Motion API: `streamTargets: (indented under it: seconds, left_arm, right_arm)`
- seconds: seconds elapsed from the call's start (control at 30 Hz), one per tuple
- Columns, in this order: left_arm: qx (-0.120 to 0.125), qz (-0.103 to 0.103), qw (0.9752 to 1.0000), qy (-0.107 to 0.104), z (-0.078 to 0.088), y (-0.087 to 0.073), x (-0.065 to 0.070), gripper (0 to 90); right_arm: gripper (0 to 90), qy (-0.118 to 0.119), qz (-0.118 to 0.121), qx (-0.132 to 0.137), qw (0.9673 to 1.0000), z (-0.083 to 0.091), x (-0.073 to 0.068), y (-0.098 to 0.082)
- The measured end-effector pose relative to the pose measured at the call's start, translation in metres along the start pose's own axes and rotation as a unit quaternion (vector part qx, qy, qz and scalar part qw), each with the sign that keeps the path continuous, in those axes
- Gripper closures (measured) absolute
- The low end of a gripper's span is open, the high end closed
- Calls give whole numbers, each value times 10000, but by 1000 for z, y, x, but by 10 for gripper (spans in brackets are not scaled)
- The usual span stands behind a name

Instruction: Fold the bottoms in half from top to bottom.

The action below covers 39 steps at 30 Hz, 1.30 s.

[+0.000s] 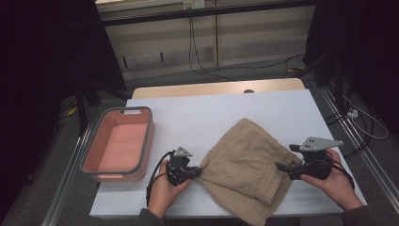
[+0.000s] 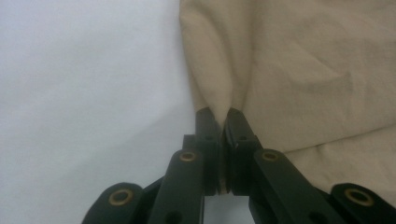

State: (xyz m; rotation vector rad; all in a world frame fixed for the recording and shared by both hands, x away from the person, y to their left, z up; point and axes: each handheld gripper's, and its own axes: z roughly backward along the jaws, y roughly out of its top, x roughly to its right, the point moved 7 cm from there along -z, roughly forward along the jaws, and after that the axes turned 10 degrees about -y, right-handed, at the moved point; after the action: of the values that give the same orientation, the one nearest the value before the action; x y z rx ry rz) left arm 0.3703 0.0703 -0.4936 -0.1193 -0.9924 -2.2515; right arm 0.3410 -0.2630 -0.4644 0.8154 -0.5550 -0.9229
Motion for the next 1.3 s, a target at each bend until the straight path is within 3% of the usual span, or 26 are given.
streamTargets:
  seconds: [0.47,0.7,1.07,1.3]
  left_arm:
    - [183,124,9990,386,17,26,-39,869]
    - [297,190,9974,631,21,44,-59,870]
    - [380,288,9947,916,19,70,-81,870]
    - [351,220,9938,1035,18,79,-90,870]
  right_arm:
    - [143,-35,-6,20,10000,0,0,-1]
    - [143,-148,125,18,9998,-4,-2,2]
    - [154,-182,80,7,9998,-14,-3,4]
    - [204,-199,40,-26,9998,-21,-1,6]
